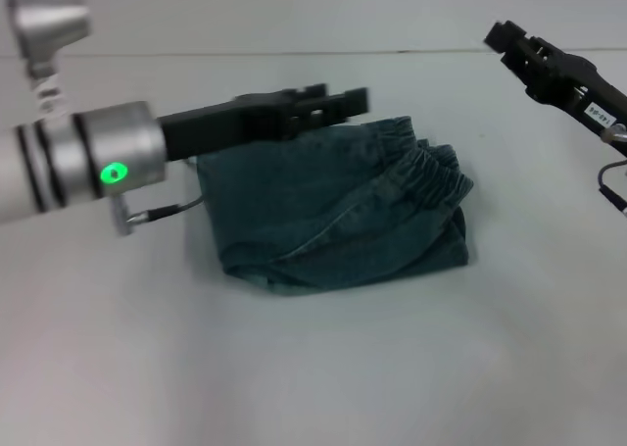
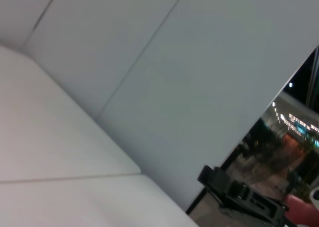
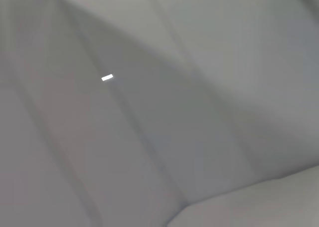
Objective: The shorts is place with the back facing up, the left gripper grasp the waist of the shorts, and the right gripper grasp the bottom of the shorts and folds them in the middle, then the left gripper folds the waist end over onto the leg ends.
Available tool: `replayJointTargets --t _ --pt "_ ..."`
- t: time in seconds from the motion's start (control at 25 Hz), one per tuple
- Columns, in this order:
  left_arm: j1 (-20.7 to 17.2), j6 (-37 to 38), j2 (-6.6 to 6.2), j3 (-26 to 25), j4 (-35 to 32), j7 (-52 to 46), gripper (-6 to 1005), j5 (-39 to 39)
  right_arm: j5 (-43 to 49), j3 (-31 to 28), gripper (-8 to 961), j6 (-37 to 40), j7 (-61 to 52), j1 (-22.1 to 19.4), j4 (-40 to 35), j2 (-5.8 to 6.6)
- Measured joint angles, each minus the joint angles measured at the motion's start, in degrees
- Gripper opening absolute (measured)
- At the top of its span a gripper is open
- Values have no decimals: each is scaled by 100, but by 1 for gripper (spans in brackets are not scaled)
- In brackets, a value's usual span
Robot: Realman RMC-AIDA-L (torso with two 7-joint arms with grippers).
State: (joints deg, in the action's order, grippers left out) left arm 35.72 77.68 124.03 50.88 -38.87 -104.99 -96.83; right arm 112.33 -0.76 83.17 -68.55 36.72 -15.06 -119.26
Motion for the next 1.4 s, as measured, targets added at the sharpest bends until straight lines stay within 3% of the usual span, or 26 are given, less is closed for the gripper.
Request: replayJointTargets --t 0.16,0.32,0.44,0.6,0.72,0.92,1.12,1.4 --pt "-585 563 -10 -541 -141 476 788 108 12 1042 182 1026 -972 -188 -975 45" --pt "-1036 1116 -87 -1061 -191 756 917 -123 124 1985 399 1974 -1823 -512 -2014 165" --pt "-1303 1545 -122 -1291 -360 836 948 -476 398 2333 500 2560 -2322 -753 -2773 247" --pt "-1484 2105 -126 -1460 -680 803 943 -1057 828 2447 595 2864 -2536 -1054 -3515 229" --pt "-1587 2203 -87 -1492 -929 772 939 -1446 1213 2465 666 2801 -2589 -1163 -3643 237" --pt "-1546 2141 -74 -1472 -1136 772 932 -2049 1669 2465 889 2449 -2602 -1176 -3618 200" --pt "-1532 2097 -67 -1472 -1185 770 918 -2102 1714 2453 950 2236 -2604 -1173 -3528 173" --pt "-1519 2072 -40 -1417 -1185 749 887 -2112 1718 2447 950 2132 -2607 -1127 -3473 174"
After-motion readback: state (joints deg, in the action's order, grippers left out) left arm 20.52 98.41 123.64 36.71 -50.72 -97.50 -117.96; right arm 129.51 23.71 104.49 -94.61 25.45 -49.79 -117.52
